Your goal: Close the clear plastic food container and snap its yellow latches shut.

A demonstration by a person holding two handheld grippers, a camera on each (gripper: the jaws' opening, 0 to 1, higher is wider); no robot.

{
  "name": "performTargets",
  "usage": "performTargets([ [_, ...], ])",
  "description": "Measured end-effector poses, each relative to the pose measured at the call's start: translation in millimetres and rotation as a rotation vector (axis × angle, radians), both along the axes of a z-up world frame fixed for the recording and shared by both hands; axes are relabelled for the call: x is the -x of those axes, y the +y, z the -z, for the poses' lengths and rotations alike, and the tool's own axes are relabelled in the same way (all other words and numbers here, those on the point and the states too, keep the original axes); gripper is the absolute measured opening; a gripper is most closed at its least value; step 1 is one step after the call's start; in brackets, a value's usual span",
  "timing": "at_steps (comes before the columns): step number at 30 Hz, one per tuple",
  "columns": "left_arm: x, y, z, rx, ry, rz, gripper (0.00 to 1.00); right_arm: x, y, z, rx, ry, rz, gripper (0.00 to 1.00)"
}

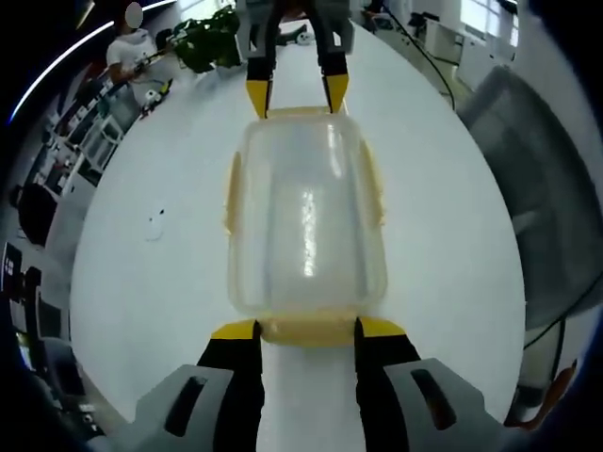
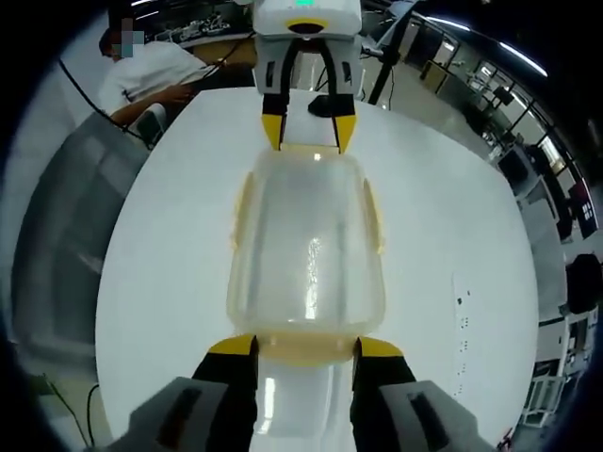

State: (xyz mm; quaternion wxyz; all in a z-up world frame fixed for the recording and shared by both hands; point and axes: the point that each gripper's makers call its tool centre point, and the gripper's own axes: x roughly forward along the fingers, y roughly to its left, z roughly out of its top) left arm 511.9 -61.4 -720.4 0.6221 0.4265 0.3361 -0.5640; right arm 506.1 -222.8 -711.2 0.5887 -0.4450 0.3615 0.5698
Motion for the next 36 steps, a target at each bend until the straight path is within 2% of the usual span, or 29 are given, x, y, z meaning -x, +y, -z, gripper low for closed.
performTargets([
  [14, 6.5, -23.5, -2.6, -0.010, 0.003, 0.001, 0.35, 7.0, -23.8, 2.5, -0.005, 0.013, 0.010, 0.36],
  [36, 10.3, -75.1, -4.8, -0.001, -0.003, 0.014, 0.35, 13.0, -75.6, 2.6, -0.004, 0.017, 0.028, 0.36],
])
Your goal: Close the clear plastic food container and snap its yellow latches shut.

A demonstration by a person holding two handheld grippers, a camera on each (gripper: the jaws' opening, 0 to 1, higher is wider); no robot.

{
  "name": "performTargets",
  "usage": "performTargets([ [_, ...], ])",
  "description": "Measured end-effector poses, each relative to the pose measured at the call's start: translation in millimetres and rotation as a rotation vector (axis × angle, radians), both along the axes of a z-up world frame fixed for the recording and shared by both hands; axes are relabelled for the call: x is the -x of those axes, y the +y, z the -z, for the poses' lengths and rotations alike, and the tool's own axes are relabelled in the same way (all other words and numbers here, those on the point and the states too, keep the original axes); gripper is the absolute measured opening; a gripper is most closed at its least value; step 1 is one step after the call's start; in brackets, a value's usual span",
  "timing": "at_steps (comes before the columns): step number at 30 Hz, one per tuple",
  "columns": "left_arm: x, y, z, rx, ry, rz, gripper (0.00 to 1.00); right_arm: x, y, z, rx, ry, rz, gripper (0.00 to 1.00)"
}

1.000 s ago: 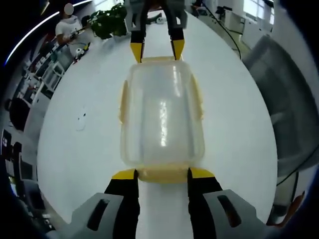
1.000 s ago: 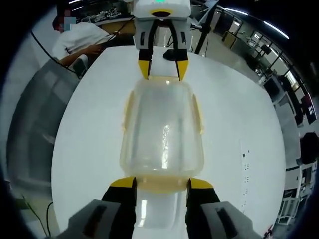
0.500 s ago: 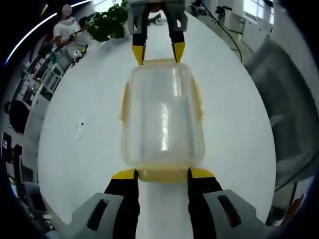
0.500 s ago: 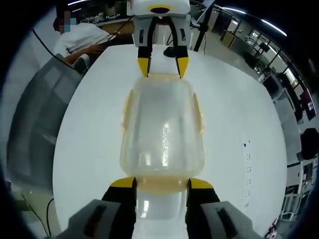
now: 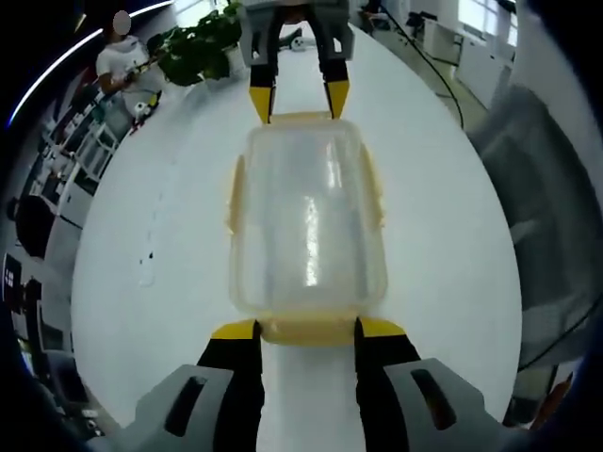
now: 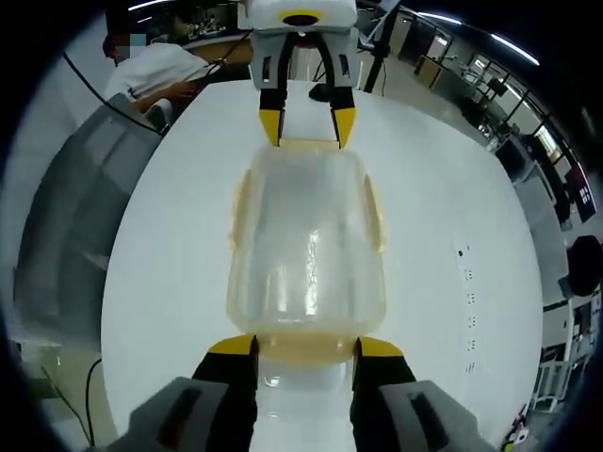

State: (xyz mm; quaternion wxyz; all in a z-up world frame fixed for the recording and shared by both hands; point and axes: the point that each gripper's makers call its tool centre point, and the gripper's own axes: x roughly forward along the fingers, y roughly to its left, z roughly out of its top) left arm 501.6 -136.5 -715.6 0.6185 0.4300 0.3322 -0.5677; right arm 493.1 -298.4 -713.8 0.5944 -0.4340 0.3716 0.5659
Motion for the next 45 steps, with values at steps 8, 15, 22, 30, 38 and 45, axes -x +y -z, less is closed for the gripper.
performTargets([
  [8, -1.9, -16.2, 0.9, -0.004, -0.003, 0.013, 0.35, 1.2, -17.1, 1.1, 0.002, 0.001, 0.007, 0.36],
  [15, -0.7, -34.0, 4.7, -0.004, 0.006, 0.020, 0.35, 3.0, -33.9, 4.5, -0.002, 0.011, 0.012, 0.36],
  [22, -1.9, -53.5, 6.1, -0.001, 0.010, 0.025, 0.35, 1.8, -53.3, 5.3, -0.004, 0.014, 0.016, 0.36],
  [30, -4.0, -71.7, 4.2, 0.005, 0.014, 0.025, 0.35, 0.1, -72.2, 6.4, -0.010, 0.016, 0.022, 0.36],
  [38, -4.3, -81.4, 5.9, 0.004, 0.019, 0.031, 0.35, 0.6, -81.0, 8.8, -0.011, 0.023, 0.025, 0.36],
  [45, -5.3, -81.9, 6.2, 0.004, 0.025, 0.037, 0.35, -0.5, -81.6, 12.0, -0.008, 0.031, 0.026, 0.36],
])
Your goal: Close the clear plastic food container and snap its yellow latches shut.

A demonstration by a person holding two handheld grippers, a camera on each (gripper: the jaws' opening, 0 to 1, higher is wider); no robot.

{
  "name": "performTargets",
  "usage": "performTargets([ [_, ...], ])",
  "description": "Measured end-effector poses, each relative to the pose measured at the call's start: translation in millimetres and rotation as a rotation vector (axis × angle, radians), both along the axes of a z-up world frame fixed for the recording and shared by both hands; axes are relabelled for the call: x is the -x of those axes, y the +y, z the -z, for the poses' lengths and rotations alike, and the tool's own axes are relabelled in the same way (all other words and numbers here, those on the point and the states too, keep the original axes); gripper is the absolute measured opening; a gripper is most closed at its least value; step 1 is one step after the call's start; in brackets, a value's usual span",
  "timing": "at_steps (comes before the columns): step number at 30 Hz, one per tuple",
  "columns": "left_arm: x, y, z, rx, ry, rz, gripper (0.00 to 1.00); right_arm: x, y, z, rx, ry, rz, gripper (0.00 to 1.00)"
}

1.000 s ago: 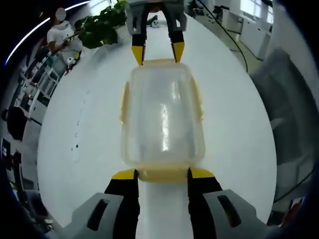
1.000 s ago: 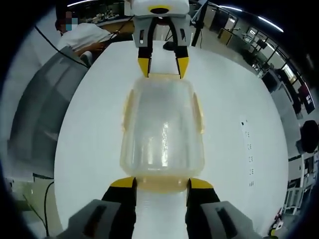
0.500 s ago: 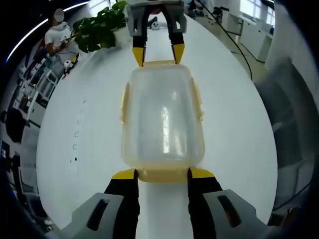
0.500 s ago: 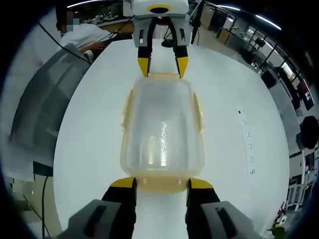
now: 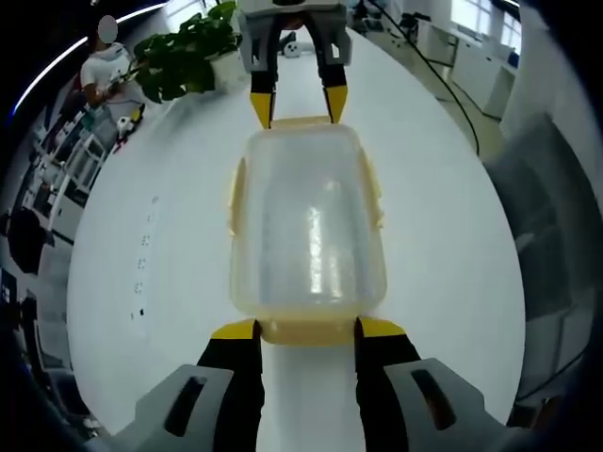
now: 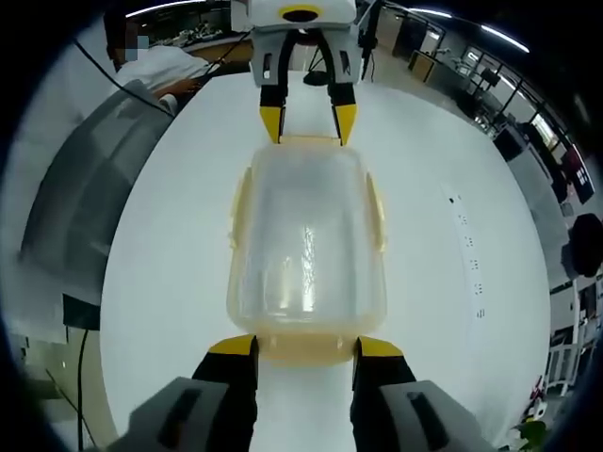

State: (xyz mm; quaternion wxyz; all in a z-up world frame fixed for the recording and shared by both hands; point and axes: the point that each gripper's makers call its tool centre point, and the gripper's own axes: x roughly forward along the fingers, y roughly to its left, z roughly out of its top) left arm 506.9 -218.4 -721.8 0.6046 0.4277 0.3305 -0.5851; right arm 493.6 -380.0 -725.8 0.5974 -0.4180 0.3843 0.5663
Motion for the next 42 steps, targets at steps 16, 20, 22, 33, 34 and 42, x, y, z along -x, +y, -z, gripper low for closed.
performTargets([
  [16, -2.9, 3.6, 8.0, -0.001, 0.026, 0.001, 0.35, -3.9, 3.0, 9.7, 0.007, 0.032, -0.001, 0.36],
  [20, -2.9, 1.3, 9.9, 0.004, 0.035, 0.001, 0.35, -4.3, 1.1, 12.1, 0.007, 0.041, 0.001, 0.36],
  [22, -4.2, 0.7, 11.8, 0.005, 0.038, -0.001, 0.35, -5.1, 0.4, 13.6, 0.006, 0.042, 0.004, 0.36],
  [33, -3.7, 0.4, 14.8, 0.004, 0.058, 0.003, 0.35, -4.8, 0.5, 14.6, -0.008, 0.062, 0.014, 0.36],
  [34, -3.8, 1.1, 14.7, 0.003, 0.056, 0.004, 0.35, -4.6, 1.3, 14.0, -0.010, 0.061, 0.013, 0.36],
  [42, -5.6, 5.8, 13.8, 0.002, 0.057, 0.000, 0.35, -6.1, 6.4, 14.5, -0.013, 0.061, 0.013, 0.37],
])
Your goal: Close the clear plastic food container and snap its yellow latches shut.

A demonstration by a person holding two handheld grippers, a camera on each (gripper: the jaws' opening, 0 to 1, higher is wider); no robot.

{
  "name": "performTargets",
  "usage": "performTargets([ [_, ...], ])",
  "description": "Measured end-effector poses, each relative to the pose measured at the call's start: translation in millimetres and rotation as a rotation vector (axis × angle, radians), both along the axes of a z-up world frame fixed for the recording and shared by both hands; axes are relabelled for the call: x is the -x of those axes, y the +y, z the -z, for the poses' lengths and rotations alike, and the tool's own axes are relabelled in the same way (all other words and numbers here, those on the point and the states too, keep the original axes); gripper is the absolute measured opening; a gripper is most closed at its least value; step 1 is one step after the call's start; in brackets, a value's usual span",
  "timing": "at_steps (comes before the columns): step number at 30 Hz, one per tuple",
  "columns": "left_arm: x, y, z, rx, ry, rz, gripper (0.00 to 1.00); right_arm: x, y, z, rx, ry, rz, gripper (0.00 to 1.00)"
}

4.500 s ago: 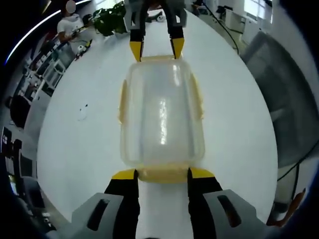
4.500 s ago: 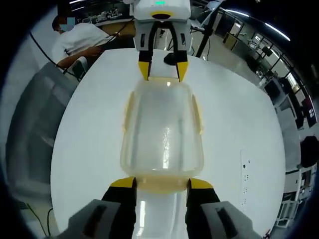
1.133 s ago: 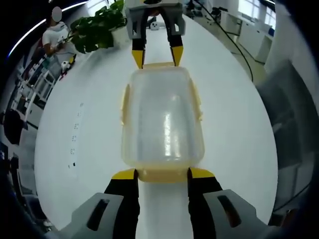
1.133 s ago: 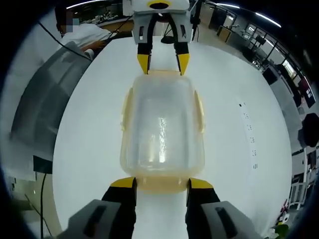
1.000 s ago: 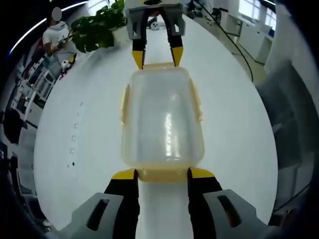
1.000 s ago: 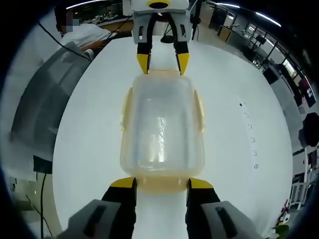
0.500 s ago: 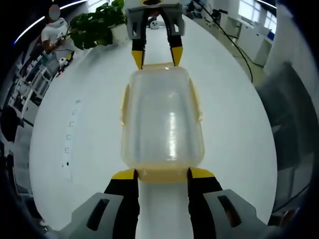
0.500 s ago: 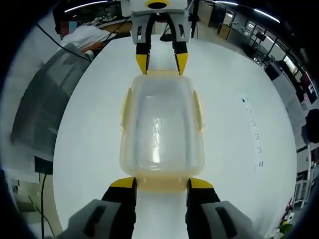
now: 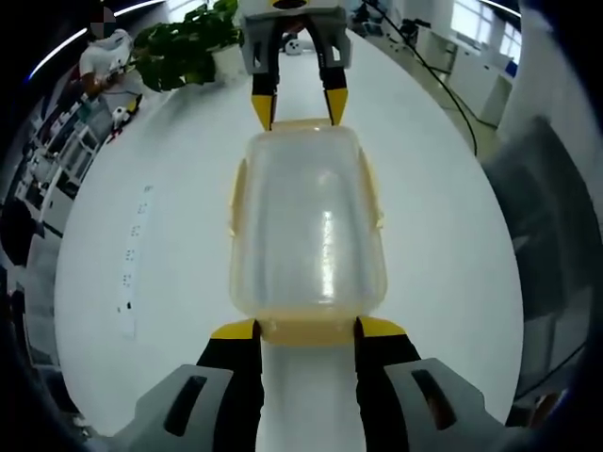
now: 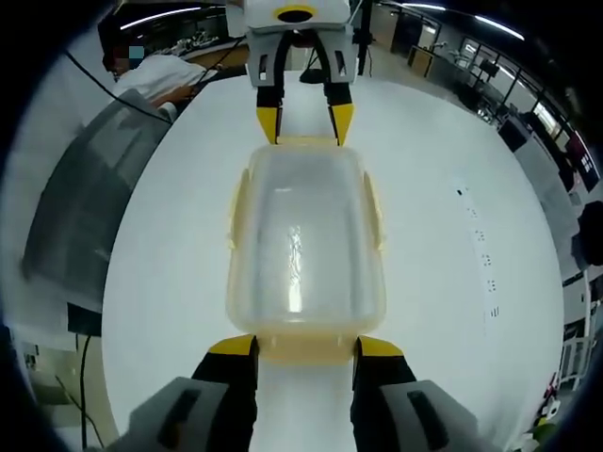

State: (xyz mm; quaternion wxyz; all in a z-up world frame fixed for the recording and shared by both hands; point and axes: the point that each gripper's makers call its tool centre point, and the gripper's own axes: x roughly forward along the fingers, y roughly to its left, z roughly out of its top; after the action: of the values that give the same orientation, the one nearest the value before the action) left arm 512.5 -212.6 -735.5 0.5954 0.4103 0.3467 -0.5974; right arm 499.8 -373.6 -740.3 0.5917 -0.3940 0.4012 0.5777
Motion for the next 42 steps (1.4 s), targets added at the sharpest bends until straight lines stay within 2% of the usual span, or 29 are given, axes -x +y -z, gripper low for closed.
performTargets([
  [11, 1.0, -3.1, 2.5, 0.006, 0.008, 0.000, 0.36, 2.5, -3.7, 3.4, 0.003, 0.014, 0.010, 0.37],
  [14, 3.7, -3.2, 2.5, 0.005, 0.000, 0.030, 0.37, 5.4, -4.0, 3.2, 0.002, 0.025, 0.003, 0.38],
  [16, 4.8, -0.1, 4.0, -0.008, -0.005, 0.052, 0.38, 4.2, -7.1, 3.9, 0.015, 0.021, 0.010, 0.52],
  [18, 4.6, 2.6, 6.2, -0.016, -0.007, 0.050, 0.48, 2.0, -8.6, 4.1, 0.015, 0.008, 0.016, 0.63],
  [19, 3.1, 4.1, 7.1, -0.016, -0.014, 0.045, 0.54, 3.0, -9.3, 3.4, 0.013, 0.014, 0.016, 0.62],
  [20, 1.8, 5.6, 7.2, -0.020, -0.021, 0.043, 0.56, 3.7, -9.4, 3.2, 0.013, 0.017, 0.015, 0.61],
  [22, 0.6, 7.4, 5.6, -0.018, -0.024, 0.041, 0.53, 4.0, -9.6, 2.7, 0.009, 0.011, 0.013, 0.62],
  [28, -1.8, 5.2, 2.1, 0.005, -0.035, 0.020, 0.53, 5.6, -9.8, 1.5, 0.013, 0.004, 0.006, 0.60],
  [31, 0.6, 6.9, 5.3, -0.012, -0.028, 0.022, 0.52, 5.9, -9.8, 2.2, 0.009, 0.006, 0.012, 0.60],
  [35, 2.9, 3.8, -2.6, 0.007, -0.027, 0.025, 0.48, 7.8, -8.4, -0.8, 0.005, 0.011, 0.015, 0.59],
  [40, 0.5, 7.4, -0.3, 0.001, -0.022, -0.011, 0.48, 9.7, -8.6, -5.4, -0.004, 0.025, 0.032, 0.59],
  [42, 4.0, 5.8, -4.7, 0.028, 0.007, -0.032, 0.48, 12.0, -8.7, -8.0, -0.002, 0.017, 0.033, 0.59],
])
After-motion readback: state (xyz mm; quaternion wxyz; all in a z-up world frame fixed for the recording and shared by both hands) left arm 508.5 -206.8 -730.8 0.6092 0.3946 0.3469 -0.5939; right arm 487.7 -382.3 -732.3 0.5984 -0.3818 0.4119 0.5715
